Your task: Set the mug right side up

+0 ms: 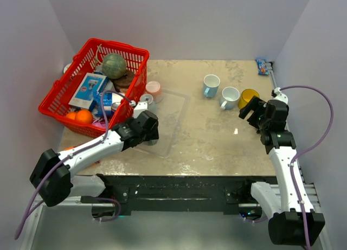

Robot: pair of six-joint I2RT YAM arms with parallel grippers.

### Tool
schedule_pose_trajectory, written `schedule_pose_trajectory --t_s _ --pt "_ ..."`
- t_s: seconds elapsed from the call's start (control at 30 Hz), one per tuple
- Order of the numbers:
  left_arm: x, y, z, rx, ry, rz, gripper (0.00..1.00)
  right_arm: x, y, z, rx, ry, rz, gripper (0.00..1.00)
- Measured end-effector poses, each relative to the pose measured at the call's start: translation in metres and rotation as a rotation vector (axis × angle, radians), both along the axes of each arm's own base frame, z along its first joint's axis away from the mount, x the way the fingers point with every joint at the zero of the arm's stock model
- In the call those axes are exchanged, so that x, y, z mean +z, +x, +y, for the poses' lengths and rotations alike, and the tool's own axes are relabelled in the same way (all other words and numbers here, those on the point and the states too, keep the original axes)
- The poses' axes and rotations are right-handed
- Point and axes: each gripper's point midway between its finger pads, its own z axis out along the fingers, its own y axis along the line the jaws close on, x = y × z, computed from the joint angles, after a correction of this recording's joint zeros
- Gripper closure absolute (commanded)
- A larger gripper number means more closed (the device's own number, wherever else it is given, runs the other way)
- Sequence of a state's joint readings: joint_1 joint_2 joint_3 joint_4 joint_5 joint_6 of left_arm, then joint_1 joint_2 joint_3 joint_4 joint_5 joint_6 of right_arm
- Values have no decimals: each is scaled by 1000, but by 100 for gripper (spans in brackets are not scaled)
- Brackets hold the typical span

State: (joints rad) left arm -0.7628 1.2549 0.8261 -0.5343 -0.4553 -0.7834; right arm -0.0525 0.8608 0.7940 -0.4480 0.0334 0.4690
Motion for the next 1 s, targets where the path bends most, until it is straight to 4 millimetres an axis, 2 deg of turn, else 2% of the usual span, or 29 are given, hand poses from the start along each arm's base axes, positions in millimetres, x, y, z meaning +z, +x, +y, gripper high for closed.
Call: schedule_pose_trajectory --t_s 0.2,0.43,0.53,0.8,1.0 --pt "-1 10 -31 -52 -91 -20 27 -1 0 0 1 -3 2 16" --pt "1 3 -48 -136 -137 -1 18 -3 -1 0 3 -5 7 16" --pt "4 1 -45 -155 -117 -8 15 -4 -1 0 3 -5 10 16" --pt "29 7 -15 -74 -14 -77 13 -4 -3 0 3 -5 7 16" --pt "31 11 5 17 38 -92 27 0 -6 0 3 -6 -9 16"
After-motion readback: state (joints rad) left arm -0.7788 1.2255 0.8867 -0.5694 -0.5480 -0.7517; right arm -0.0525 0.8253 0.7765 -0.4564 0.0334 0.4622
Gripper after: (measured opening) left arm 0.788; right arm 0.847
